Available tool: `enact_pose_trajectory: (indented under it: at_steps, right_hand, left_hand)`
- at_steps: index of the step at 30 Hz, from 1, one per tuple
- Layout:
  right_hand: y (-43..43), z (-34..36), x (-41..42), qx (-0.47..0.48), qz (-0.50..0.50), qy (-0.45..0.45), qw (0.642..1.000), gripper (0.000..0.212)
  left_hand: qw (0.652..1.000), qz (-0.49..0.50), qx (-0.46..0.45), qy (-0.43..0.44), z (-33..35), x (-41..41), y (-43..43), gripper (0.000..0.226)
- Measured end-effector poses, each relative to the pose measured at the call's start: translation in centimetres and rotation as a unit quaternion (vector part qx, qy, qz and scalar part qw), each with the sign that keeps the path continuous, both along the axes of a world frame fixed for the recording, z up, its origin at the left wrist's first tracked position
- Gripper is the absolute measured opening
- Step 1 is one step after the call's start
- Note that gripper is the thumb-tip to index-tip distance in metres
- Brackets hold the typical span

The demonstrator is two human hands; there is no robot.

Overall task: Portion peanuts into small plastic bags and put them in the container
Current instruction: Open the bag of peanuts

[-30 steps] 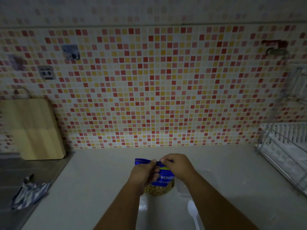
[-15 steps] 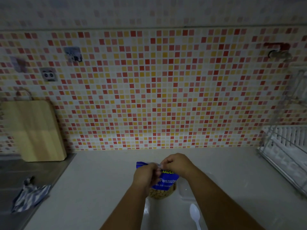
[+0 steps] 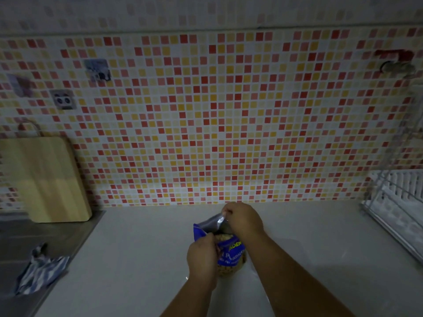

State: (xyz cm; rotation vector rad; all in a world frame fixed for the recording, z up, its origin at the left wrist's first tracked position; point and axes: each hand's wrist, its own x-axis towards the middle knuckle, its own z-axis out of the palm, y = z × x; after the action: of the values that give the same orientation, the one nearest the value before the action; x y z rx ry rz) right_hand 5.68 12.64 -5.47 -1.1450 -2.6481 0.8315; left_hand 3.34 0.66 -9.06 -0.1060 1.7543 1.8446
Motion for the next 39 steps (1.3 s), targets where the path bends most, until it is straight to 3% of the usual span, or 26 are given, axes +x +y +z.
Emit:
enact_pose_trajectory:
  at_steps: [6, 10, 13, 16, 19, 22, 28, 33, 35, 37, 39]
  right_hand:
    - [1.1, 0.1, -0.4, -0.005, 0.001, 0.042, 0.999, 0.022]
    - [1.2, -0.2, -0.4, 0.000, -0.003, 0.085, 0.996, 0.021]
    - [1.2, -0.2, 0.0, -0.033, 0.000, 0.103, 0.994, 0.020]
    - [1.3, -0.1, 0.7, -0.108, 0.008, 0.124, 0.986, 0.018]
    - [1.4, -0.6, 1.7, -0.197, -0.028, 0.152, 0.968, 0.023]
    - [1.1, -1.3, 2.1, -0.260, -0.079, 0.165, 0.948, 0.019]
    - [0.7, -1.9, 1.1, -0.295, -0.113, 0.181, 0.931, 0.025]
    - [0.8, -1.2, 2.4, -0.290, -0.120, 0.205, 0.927, 0.044]
    - [1.2, -0.5, 4.3, -0.194, -0.137, 0.168, 0.957, 0.042]
    - [1.5, -0.5, 7.2, -0.100, -0.158, 0.054, 0.981, 0.036]
    - [0.8, -1.3, 10.2, -0.107, -0.135, -0.078, 0.982, 0.023]
  left_hand:
    - [0.993, -0.002, -0.048, 0.110, -1.4, -0.1, -1.2, 0.037]
    - [0.989, -0.038, -0.056, 0.131, -0.9, -0.5, -1.6, 0.031]
    - [0.982, -0.064, -0.066, 0.168, -0.6, -1.0, -1.9, 0.023]
    - [0.967, -0.009, -0.050, 0.250, -0.2, -1.7, -1.9, 0.019]
    - [0.985, 0.014, 0.054, 0.162, 1.9, -1.6, -2.0, 0.009]
    - [0.990, -0.060, 0.125, 0.028, 3.5, -0.8, -2.1, 0.032]
    - [0.989, -0.100, 0.106, 0.001, 2.9, -0.7, -1.9, 0.036]
    - [0.988, -0.117, 0.096, 0.015, 2.2, -1.5, -2.1, 0.047]
    - [0.988, -0.119, 0.092, 0.021, 1.7, -1.7, -2.2, 0.051]
    - [0.988, -0.121, 0.098, 0.021, 1.7, -1.7, -2.3, 0.051]
    - [0.987, -0.120, 0.105, 0.019, 1.8, -1.5, -2.3, 0.051]
